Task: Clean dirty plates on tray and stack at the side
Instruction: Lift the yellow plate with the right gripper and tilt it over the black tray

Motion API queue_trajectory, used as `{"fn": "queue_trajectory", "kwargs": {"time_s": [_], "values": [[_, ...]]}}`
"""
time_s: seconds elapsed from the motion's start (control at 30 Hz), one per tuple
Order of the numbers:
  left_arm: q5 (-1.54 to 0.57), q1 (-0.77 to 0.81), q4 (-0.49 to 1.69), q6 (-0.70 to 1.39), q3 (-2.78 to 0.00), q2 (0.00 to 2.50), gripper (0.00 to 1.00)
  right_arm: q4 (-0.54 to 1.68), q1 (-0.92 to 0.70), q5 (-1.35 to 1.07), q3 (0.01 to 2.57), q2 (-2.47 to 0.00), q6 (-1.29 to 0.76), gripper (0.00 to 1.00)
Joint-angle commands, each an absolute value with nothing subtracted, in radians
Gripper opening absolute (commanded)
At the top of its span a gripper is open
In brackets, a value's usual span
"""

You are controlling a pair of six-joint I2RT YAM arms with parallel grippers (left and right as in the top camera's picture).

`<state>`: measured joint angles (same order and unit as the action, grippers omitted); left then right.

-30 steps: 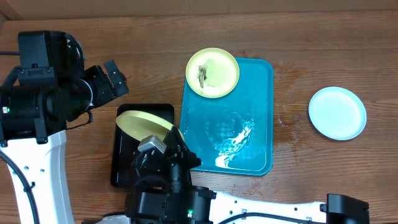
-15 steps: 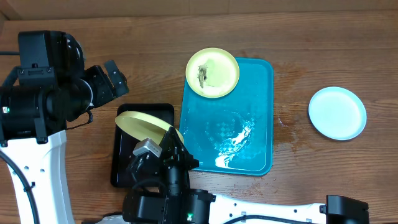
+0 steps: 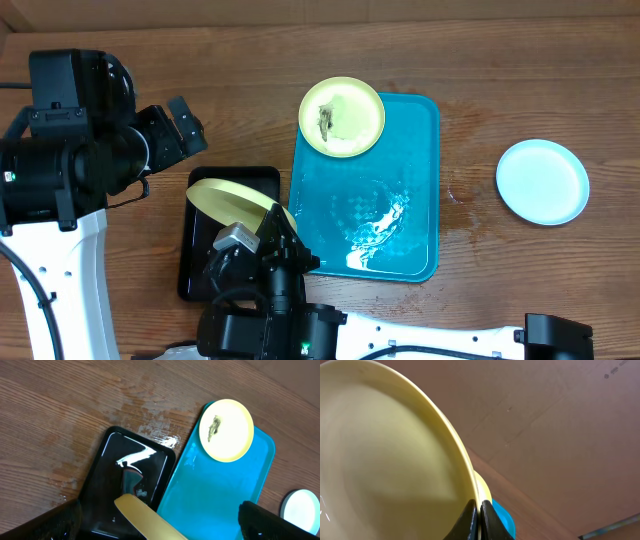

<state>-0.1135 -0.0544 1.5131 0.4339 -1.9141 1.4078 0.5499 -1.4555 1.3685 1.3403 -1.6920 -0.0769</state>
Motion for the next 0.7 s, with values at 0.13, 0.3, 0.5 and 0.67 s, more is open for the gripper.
{"fn": "queue_trajectory", "kwargs": {"time_s": [0.13,0.3,0.5,0.67], "values": [[-0.123,-0.059,1.514,0.422,-1.934,1.401,1.0,0.543,-1.444,1.399,1.359,-1.693,-0.075,0.04],[-0.123,-0.059,1.514,0.422,-1.934,1.401,1.0,0.543,-1.447,1.399,1.359,-1.693,-0.073,0.04],[-0.123,-0.059,1.514,0.422,-1.934,1.401,1.0,0.543,-1.447,1.397,1.359,-1.693,-0.07,0.04],[-0.123,-0.059,1.514,0.422,-1.934,1.401,1.0,0.543,-1.418,1.383,1.359,-1.693,-0.093,0.04]]}}
